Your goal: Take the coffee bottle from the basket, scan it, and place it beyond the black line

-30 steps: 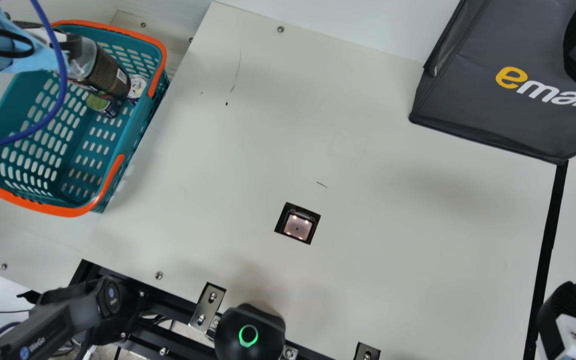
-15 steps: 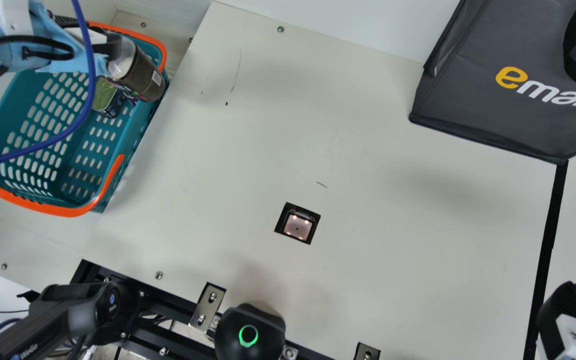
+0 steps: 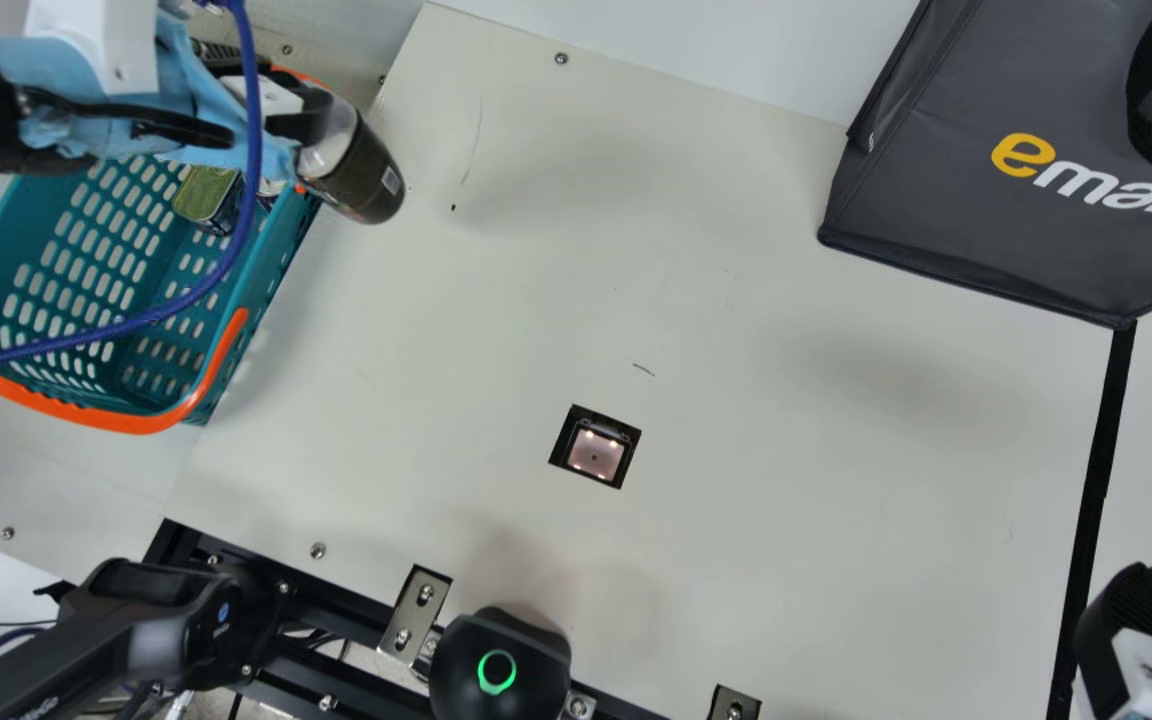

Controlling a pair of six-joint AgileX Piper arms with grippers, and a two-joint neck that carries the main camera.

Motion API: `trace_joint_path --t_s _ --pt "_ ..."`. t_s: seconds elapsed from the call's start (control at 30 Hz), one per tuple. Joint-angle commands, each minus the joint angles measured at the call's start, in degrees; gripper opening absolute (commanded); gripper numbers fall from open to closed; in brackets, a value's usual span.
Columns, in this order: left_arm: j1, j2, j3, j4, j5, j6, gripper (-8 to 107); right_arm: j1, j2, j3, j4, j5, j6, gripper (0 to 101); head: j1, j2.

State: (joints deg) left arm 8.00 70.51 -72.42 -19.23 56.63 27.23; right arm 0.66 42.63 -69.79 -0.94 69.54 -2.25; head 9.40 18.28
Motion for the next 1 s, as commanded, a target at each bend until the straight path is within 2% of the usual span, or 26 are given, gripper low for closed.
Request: trace_joint_path --t_s 0.0,0.97 --pt "-1.95 -0.17 0.2 0.19 -0.13 -0.45 10 0.0 0.0 0.0 0.0 0.0 0.0 91 -1.48 0.14" --pt "-21.09 -0.6 3.57 1.13 -5.87 -5.31 10 0.0 0.0 0.0 0.0 0.0 0.0 91 -1.48 0.14"
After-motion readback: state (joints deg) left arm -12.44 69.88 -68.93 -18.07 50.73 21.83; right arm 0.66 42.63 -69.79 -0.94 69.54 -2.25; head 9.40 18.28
